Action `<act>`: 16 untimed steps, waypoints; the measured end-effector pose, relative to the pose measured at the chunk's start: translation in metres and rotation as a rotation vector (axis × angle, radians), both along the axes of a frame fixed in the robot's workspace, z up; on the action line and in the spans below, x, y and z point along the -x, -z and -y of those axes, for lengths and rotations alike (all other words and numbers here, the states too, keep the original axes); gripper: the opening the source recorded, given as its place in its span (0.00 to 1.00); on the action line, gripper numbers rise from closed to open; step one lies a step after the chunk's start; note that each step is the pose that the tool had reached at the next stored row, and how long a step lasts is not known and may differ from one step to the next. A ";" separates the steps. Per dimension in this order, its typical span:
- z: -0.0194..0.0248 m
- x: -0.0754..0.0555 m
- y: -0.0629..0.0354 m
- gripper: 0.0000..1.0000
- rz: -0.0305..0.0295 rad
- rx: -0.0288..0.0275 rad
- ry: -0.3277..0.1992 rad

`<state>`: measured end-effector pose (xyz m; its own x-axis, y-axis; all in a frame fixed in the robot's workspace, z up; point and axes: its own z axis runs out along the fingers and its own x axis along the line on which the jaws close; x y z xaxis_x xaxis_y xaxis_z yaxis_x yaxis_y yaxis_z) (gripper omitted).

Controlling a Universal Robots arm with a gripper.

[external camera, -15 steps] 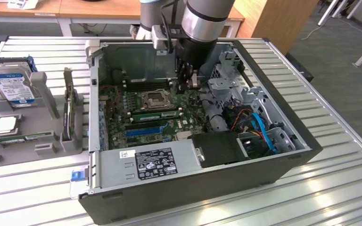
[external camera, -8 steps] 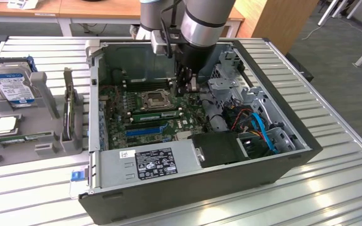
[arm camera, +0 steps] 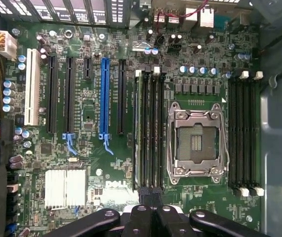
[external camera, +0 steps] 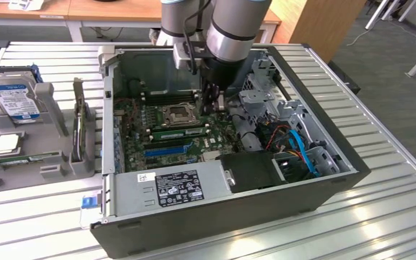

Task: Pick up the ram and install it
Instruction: 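Press down the ram until it locks into place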

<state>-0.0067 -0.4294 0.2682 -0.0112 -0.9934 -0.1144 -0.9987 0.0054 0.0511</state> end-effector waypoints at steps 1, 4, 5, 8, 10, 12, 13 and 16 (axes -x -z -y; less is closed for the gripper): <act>0.0000 0.000 0.0019 0.10 0.0000 0.0000 0.000; 0.0000 0.000 0.0072 0.10 0.0000 0.0001 0.000; 0.0000 0.000 0.0090 0.10 0.0000 0.0001 0.000; 0.0000 0.000 0.0131 0.10 0.0000 -0.0001 0.000; 0.0000 0.000 0.0130 0.10 0.0000 0.0001 0.000; 0.0000 0.000 0.0130 0.10 -0.0001 0.0001 0.000; 0.0000 -0.002 0.0131 0.10 -0.0001 0.0001 0.000; 0.0000 -0.007 0.0131 0.10 -0.0004 -0.0002 0.000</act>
